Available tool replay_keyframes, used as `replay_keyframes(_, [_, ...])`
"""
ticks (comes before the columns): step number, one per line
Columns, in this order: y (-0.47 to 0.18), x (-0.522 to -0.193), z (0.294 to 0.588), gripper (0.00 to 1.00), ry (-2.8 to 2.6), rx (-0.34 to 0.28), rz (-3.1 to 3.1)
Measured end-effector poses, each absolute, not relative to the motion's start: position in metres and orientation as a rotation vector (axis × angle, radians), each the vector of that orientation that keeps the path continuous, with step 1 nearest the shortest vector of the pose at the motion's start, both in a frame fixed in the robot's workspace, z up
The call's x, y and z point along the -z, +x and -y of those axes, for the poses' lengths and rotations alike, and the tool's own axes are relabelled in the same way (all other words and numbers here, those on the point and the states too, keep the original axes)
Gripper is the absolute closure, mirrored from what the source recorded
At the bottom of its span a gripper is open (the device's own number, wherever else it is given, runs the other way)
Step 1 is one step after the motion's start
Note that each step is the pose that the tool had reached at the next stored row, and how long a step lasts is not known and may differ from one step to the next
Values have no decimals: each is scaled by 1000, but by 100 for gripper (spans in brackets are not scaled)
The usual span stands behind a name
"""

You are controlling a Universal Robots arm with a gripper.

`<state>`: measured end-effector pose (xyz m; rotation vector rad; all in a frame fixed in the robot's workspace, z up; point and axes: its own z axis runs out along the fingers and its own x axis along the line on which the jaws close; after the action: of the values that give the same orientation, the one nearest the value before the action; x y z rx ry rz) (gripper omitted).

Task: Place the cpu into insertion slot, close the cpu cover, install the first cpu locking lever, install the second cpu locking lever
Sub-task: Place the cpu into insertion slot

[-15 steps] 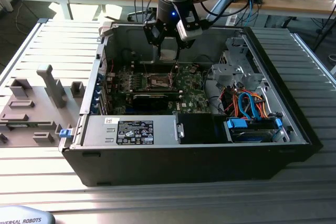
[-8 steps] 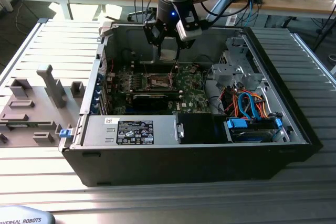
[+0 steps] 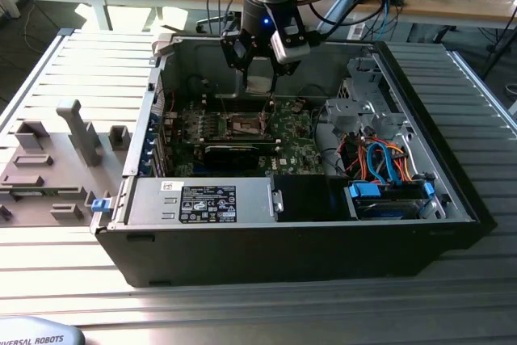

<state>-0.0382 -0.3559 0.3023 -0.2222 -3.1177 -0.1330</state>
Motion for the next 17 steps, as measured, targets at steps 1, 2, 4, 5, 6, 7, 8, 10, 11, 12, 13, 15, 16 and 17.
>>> replay_keyframes(1, [-38,-302,356,46,-226,133,3117])
replay_keyframes(2, [-38,-302,356,46,-229,133,3117])
replay_keyframes(4, [-38,-302,356,46,-235,133,3117])
replay_keyframes(5, [-38,-302,356,46,-236,133,3117])
replay_keyframes(6, [-38,-302,356,46,-238,133,3117])
replay_keyframes(7, [-38,-302,356,46,-239,133,3117])
replay_keyframes(8, [-38,-302,356,46,-240,133,3117])
replay_keyframes(10, [-38,-302,356,46,-244,133,3117])
replay_keyframes(11, [-38,-302,356,46,-245,133,3117])
replay_keyframes(12, [-38,-302,356,46,-247,133,3116])
replay_keyframes(13, [-38,-302,356,46,-249,133,3116])
replay_keyframes(15, [-38,-302,356,46,-252,133,3116])
replay_keyframes(16, [-38,-302,356,46,-253,133,3116])
replay_keyframes(17, [-38,-302,356,46,-255,133,3116])
